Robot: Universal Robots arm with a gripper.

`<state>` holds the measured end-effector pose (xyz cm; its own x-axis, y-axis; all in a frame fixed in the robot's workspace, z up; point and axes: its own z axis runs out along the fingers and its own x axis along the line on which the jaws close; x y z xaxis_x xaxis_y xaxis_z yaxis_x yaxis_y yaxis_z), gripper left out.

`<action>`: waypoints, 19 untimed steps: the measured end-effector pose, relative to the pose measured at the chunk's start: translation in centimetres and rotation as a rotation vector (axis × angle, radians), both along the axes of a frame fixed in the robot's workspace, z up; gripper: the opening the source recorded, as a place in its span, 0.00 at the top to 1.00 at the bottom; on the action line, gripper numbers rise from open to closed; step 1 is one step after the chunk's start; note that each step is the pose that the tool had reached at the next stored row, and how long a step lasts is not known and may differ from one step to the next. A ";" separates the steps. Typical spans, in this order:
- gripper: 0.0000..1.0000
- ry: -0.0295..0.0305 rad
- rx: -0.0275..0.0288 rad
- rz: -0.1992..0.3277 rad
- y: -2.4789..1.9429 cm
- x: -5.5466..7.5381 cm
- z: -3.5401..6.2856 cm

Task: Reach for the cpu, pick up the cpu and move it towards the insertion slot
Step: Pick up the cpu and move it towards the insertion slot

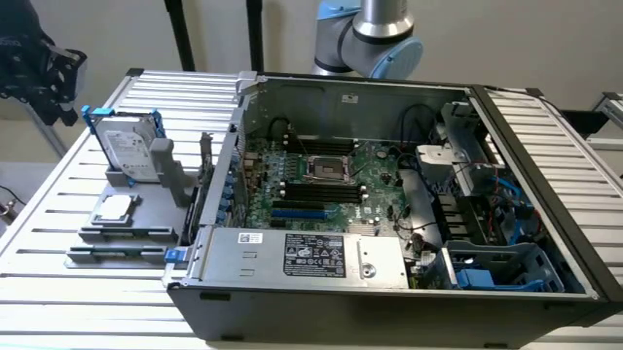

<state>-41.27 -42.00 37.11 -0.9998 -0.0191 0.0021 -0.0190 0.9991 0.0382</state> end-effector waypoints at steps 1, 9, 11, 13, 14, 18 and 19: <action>0.64 0.0001 0.0000 0.000 0.00 0.0 0.00; 0.40 0.0002 0.0000 0.000 0.00 0.0 -0.03; 0.40 0.0003 0.0000 0.000 0.00 0.0 -0.35; 0.40 0.0002 0.0000 0.000 0.00 0.0 -0.72; 0.40 0.0002 0.0000 0.000 0.00 0.0 -0.90; 0.40 0.0002 0.0000 0.000 0.00 0.0 -1.63; 0.40 0.0003 0.0000 0.000 0.00 0.0 -1.81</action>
